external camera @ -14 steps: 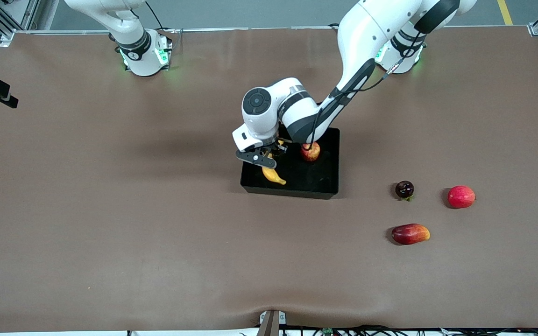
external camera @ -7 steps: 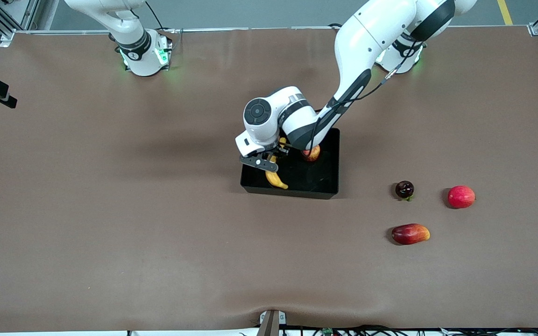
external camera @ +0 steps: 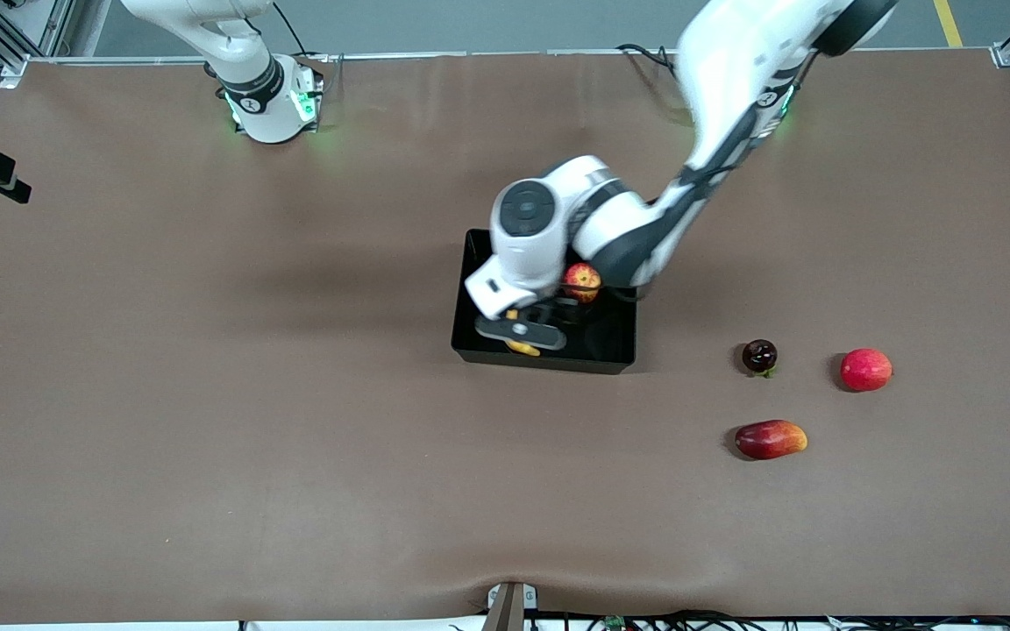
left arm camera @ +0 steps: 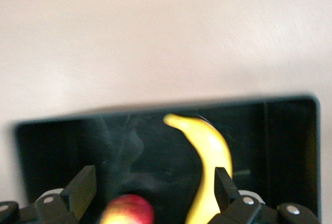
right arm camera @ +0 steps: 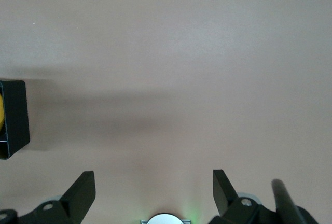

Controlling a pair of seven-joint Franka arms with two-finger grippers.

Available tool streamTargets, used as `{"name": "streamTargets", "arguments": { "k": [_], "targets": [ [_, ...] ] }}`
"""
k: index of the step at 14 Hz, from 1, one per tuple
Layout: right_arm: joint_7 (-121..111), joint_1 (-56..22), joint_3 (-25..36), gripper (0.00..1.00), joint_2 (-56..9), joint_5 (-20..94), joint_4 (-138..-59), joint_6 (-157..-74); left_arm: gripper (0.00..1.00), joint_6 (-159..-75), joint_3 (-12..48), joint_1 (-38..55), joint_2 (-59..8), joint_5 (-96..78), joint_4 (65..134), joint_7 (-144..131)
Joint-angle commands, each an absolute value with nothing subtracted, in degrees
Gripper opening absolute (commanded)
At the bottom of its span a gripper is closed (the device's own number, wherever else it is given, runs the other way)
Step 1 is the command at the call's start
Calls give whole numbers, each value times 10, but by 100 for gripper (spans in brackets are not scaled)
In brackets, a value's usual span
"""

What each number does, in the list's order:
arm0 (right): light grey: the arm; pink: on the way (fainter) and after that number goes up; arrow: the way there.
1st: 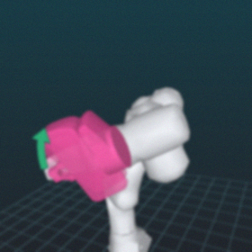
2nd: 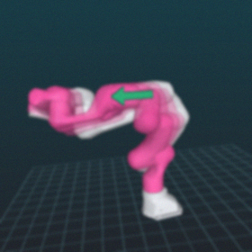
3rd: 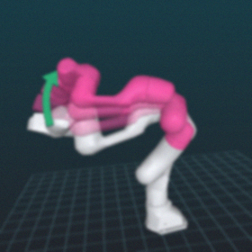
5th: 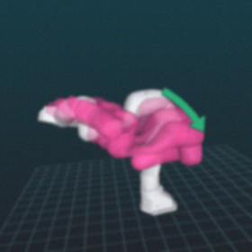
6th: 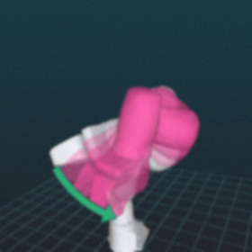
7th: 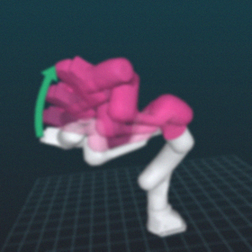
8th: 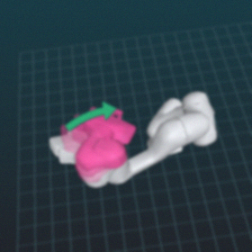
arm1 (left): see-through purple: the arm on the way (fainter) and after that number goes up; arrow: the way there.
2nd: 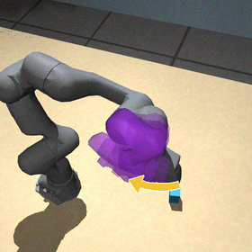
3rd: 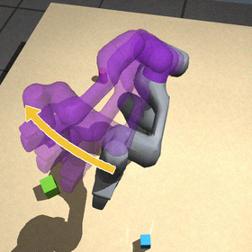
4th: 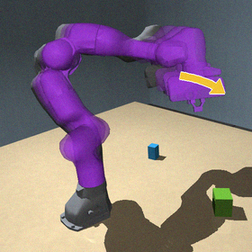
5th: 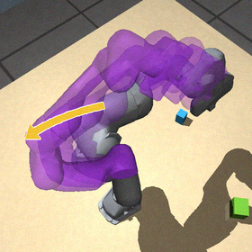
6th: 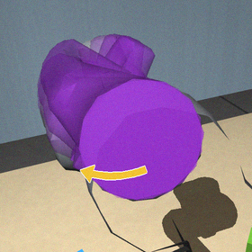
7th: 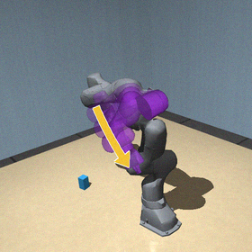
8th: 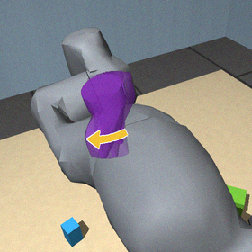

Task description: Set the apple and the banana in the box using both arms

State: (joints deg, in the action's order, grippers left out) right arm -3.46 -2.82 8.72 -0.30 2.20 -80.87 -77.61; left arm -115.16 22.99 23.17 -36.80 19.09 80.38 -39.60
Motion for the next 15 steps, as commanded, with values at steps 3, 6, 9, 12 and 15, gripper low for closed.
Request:
{"name": "streamTargets", "arguments": {
  "k": [3,6,9,12,15],
  "targets": [
    [-40,-15,81,100,-2,33,-809,-774,100,-1064,234,150,-228,191,825,-396],
    [-40,-16,81,100,-2,33,-809,-773,100,-975,239,93,-165,168,824,-368],
    [-40,-16,81,100,-2,33,-809,-774,100,-947,235,17,-101,102,825,-282],
    [-40,-16,81,100,-2,33,-809,-774,100,-874,233,-51,-59,83,827,-209],
    [-40,-18,81,100,-2,33,-809,-775,100,-836,233,-91,-41,83,830,-124]
  ]
}}
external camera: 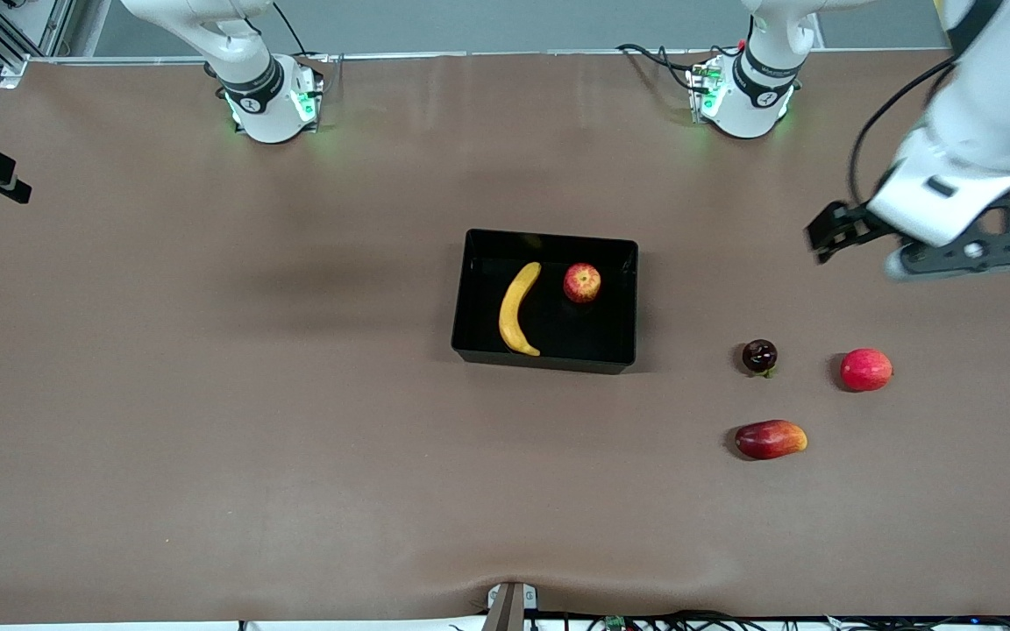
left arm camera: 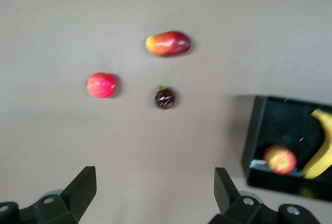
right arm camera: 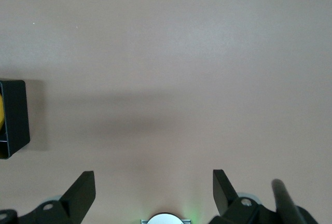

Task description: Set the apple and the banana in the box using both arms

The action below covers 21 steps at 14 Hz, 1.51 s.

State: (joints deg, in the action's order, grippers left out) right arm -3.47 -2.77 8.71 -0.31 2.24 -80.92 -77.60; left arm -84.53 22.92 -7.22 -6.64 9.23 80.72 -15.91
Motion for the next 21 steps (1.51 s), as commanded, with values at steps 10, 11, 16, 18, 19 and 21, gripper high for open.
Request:
{"name": "streamTargets", "arguments": {
  "k": [10,11,16,18,19,21],
  "targets": [
    [-40,-18,81,100,-2,33,-809,-774,100,-838,63,33,58,63,916,-75],
    [-40,-18,81,100,-2,33,-809,-774,100,-839,55,37,61,49,917,-66],
    [-41,-18,81,100,-3,32,-809,-773,100,-862,39,49,90,24,952,-33],
    [-41,-18,81,100,-4,32,-809,-773,100,-865,24,48,89,18,950,-33],
    [-41,-18,81,100,-3,32,-809,-773,100,-865,19,45,87,2,947,-34],
    [-41,-17,81,100,-4,32,-809,-773,100,-866,18,40,85,-10,946,-40]
  ]
}}
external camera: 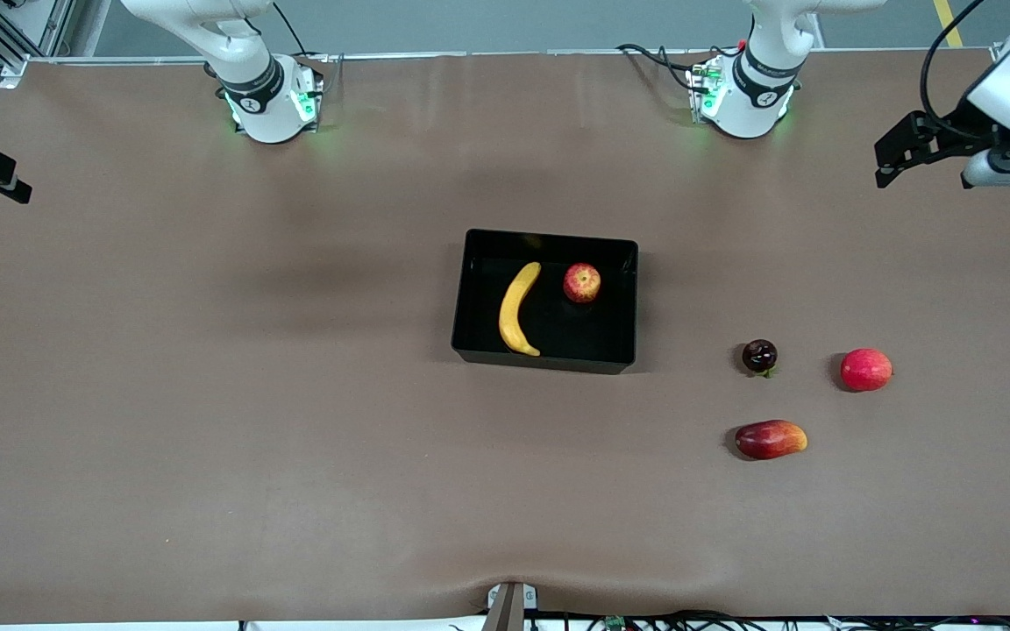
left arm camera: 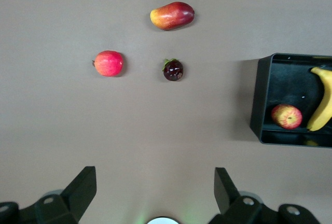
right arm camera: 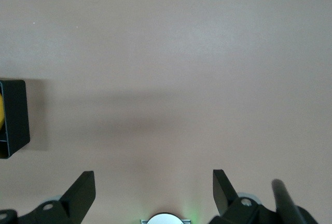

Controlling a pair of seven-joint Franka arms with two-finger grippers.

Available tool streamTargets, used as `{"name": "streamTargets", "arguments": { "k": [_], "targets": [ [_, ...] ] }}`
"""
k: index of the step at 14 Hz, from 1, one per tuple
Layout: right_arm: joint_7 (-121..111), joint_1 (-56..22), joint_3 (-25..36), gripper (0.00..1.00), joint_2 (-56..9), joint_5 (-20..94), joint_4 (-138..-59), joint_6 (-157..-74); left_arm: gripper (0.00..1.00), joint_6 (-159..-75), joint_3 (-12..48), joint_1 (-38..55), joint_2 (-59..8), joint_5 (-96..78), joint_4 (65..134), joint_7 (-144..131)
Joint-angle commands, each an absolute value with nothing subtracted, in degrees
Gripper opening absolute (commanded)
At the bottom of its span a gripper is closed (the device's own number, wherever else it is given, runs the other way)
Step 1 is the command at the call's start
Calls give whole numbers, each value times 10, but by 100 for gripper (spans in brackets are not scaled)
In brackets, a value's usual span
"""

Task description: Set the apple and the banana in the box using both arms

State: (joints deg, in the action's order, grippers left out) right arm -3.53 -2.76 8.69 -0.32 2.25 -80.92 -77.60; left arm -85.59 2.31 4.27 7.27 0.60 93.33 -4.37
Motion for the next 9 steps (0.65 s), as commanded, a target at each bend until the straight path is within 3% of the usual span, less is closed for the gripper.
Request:
{"name": "streamTargets", "arguments": {
  "k": [1,9],
  "targets": [
    [-41,-17,81,100,-4,32,-809,-773,100,-865,17,40,82,-9,945,-47],
    [-41,-17,81,100,-4,32,-809,-773,100,-860,17,37,59,28,910,-47]
  ]
}}
